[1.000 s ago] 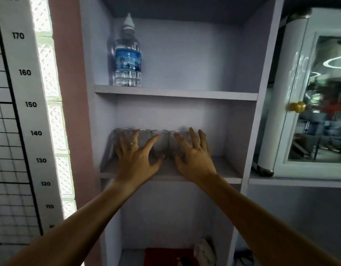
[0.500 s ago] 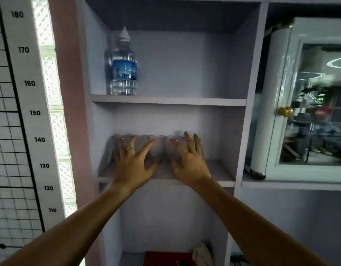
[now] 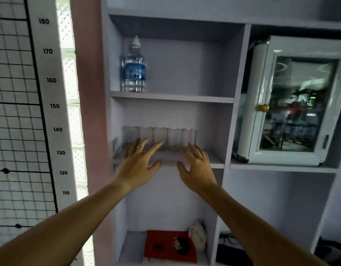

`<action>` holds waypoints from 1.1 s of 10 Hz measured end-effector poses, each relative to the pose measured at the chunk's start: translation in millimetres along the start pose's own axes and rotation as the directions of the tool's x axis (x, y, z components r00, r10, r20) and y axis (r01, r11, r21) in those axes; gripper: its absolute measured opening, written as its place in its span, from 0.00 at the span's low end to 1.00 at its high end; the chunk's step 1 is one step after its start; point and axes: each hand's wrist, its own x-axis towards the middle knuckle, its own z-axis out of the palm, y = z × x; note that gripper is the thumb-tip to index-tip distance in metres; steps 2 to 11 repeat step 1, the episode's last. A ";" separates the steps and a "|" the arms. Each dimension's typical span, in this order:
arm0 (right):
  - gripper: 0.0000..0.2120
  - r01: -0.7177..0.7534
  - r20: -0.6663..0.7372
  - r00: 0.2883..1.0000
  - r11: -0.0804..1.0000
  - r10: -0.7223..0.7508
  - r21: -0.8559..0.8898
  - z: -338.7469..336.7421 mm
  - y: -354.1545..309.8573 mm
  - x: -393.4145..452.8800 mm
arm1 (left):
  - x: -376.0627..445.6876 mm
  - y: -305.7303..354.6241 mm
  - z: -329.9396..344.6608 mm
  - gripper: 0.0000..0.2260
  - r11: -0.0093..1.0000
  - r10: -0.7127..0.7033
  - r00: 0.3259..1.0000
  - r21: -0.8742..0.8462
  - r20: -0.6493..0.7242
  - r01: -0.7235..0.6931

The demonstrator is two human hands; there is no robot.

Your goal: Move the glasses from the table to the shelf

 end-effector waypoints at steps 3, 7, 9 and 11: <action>0.19 -0.065 -0.078 0.995 0.998 0.065 0.001 -15.9 -29.9 -21.9 | -22.7 2.6 -27.6 0.27 0.985 0.019 0.999 -0.169 -0.037 -0.025; 0.19 -0.065 -0.078 0.995 0.998 0.065 0.001 -15.9 -29.9 -21.9 | -22.7 2.6 -27.6 0.27 0.985 0.019 0.999 -0.169 -0.037 -0.025; 0.19 -0.065 -0.078 0.995 0.998 0.065 0.001 -15.9 -29.9 -21.9 | -22.7 2.6 -27.6 0.27 0.985 0.019 0.999 -0.169 -0.037 -0.025; 0.19 -0.065 -0.078 0.995 0.998 0.065 0.001 -15.9 -29.9 -21.9 | -22.7 2.6 -27.6 0.27 0.985 0.019 0.999 -0.169 -0.037 -0.025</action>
